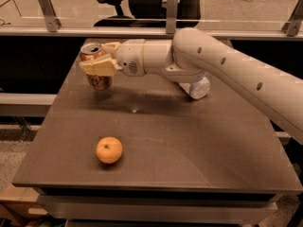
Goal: Pick orange can
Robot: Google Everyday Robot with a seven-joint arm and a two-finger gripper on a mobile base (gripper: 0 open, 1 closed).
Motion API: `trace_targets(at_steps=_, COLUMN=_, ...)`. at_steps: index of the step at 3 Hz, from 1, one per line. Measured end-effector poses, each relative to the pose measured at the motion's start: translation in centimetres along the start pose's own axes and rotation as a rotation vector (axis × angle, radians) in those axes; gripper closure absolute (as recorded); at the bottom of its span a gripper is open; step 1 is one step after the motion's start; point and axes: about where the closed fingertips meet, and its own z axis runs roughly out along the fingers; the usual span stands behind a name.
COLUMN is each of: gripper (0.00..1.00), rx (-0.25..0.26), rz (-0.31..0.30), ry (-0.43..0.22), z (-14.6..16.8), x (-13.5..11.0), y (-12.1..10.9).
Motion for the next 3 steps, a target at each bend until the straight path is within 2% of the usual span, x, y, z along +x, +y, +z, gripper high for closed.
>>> trace_targets(at_steps=2, gripper=1.0, rx=0.02, rz=-0.049, ry=-0.049, z=-1.6, x=-3.8, y=-1.1)
trace_targets(at_steps=3, gripper=1.0, rx=0.022, rz=-0.074, ry=-0.035, z=-2.0, x=-5.6, y=-1.3)
